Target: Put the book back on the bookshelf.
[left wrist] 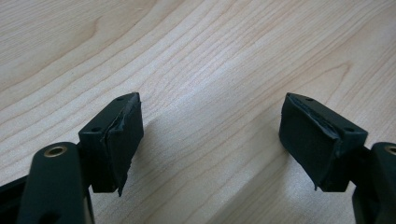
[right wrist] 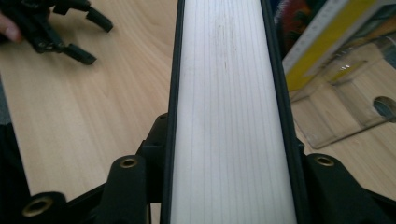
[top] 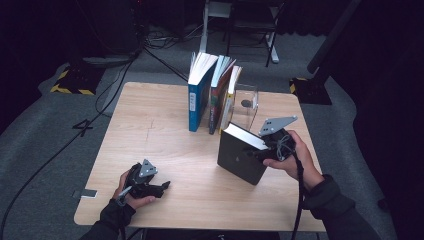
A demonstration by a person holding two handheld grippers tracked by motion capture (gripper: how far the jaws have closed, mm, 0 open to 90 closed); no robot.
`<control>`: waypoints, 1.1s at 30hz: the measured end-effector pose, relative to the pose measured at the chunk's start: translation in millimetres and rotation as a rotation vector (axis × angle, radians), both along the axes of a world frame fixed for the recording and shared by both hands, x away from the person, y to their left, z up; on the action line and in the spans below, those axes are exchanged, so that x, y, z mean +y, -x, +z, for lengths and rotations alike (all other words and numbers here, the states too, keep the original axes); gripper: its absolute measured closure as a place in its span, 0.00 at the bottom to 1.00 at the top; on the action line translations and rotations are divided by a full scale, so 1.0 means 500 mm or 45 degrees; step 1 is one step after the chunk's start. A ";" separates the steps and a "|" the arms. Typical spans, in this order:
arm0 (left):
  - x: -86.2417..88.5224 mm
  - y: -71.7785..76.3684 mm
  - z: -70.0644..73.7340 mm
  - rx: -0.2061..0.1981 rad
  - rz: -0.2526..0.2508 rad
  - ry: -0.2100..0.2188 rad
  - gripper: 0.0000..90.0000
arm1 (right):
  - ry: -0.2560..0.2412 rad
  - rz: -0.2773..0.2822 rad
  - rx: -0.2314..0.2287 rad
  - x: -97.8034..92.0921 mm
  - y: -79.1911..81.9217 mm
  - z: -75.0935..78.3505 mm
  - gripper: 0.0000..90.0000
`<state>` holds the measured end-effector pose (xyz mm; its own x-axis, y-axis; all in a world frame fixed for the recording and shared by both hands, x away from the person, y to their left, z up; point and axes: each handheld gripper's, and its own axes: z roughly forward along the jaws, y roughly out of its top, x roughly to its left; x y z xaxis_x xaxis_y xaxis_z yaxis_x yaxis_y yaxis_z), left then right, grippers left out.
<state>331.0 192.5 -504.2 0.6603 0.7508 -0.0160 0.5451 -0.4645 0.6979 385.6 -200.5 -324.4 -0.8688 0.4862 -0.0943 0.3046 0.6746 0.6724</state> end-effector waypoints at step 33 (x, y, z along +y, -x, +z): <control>-0.007 0.006 0.000 -0.002 -0.023 0.003 0.25 | -0.075 -0.621 -0.045 -0.025 -0.180 0.007 0.59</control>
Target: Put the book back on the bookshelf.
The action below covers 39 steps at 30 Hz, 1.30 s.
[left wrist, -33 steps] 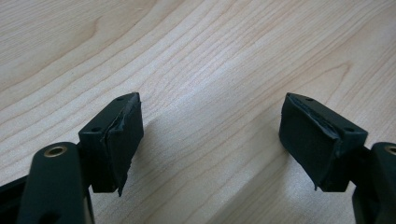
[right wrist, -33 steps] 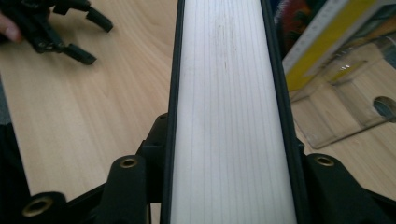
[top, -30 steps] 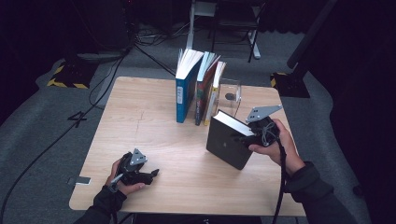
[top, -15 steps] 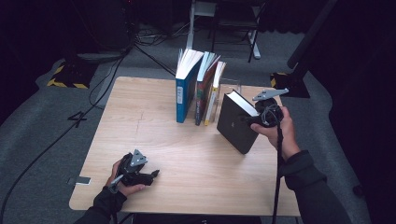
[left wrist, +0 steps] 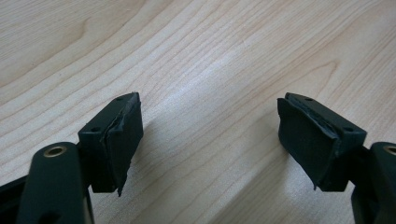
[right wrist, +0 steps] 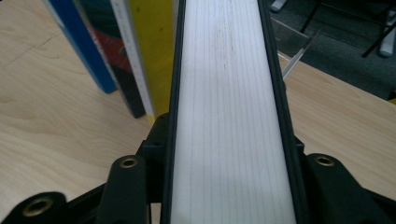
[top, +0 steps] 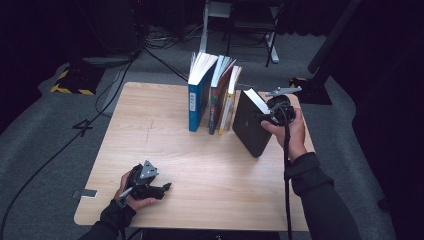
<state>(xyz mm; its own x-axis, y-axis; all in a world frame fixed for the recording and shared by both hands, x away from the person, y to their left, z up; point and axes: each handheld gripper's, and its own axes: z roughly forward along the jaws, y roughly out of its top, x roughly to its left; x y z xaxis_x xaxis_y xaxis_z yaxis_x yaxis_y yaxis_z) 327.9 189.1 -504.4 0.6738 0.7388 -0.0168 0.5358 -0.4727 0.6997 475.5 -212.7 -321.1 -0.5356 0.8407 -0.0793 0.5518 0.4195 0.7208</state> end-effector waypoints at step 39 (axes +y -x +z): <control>-0.013 0.001 0.000 0.001 -0.067 0.002 0.25 | -0.093 -0.339 -0.066 0.062 -0.156 -0.014 0.59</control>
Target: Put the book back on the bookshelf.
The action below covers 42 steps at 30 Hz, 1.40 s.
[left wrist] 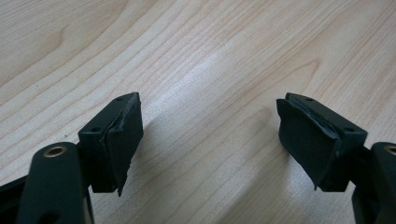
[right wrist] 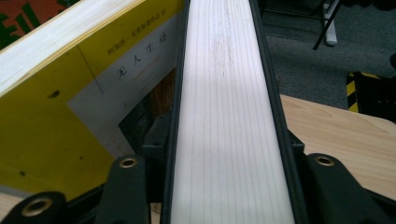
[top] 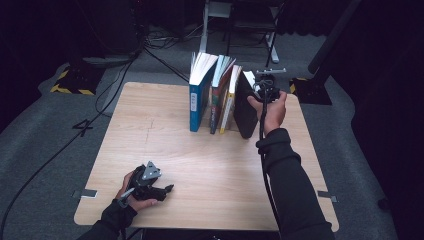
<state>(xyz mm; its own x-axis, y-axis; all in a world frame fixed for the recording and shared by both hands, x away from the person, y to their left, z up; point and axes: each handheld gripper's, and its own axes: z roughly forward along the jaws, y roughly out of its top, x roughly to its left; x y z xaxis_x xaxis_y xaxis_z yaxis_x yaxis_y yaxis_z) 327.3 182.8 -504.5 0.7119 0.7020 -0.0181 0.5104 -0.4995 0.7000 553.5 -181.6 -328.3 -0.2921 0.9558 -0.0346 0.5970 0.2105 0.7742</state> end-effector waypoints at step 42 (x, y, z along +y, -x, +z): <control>-0.005 0.010 0.001 -0.008 -0.087 0.008 0.32 | -0.016 0.011 -0.009 -0.006 -0.073 -0.019 0.55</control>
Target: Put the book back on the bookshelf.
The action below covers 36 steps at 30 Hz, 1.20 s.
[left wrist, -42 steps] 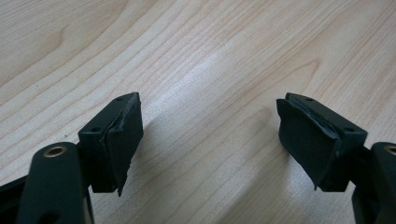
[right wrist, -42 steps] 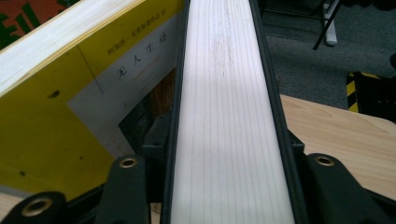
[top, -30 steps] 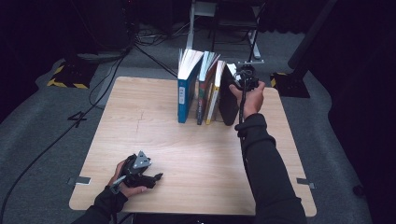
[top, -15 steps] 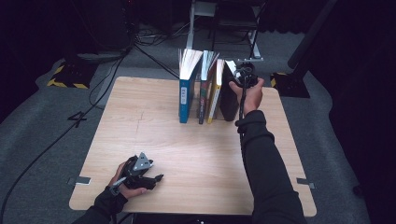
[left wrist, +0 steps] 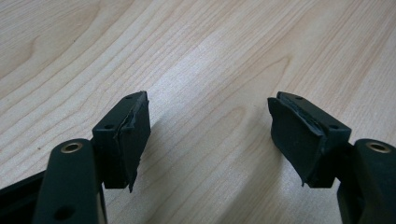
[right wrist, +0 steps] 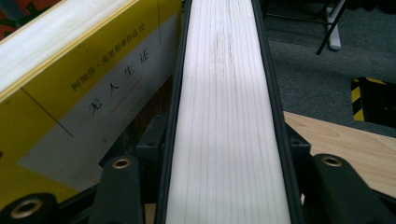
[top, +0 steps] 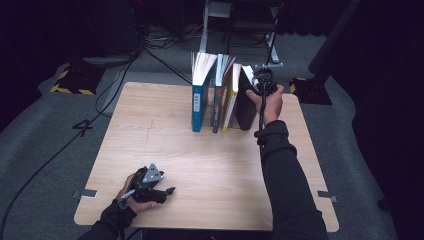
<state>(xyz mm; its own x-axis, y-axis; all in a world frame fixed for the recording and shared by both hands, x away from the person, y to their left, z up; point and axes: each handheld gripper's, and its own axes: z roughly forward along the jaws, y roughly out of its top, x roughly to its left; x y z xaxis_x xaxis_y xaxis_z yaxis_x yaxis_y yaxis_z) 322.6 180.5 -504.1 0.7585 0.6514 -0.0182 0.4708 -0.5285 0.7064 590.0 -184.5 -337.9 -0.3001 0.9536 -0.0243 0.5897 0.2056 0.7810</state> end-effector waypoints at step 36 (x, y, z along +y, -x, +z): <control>0.000 0.002 0.000 -0.001 0.008 -0.005 0.31 | 0.196 0.234 0.007 -0.053 0.110 -0.021 0.38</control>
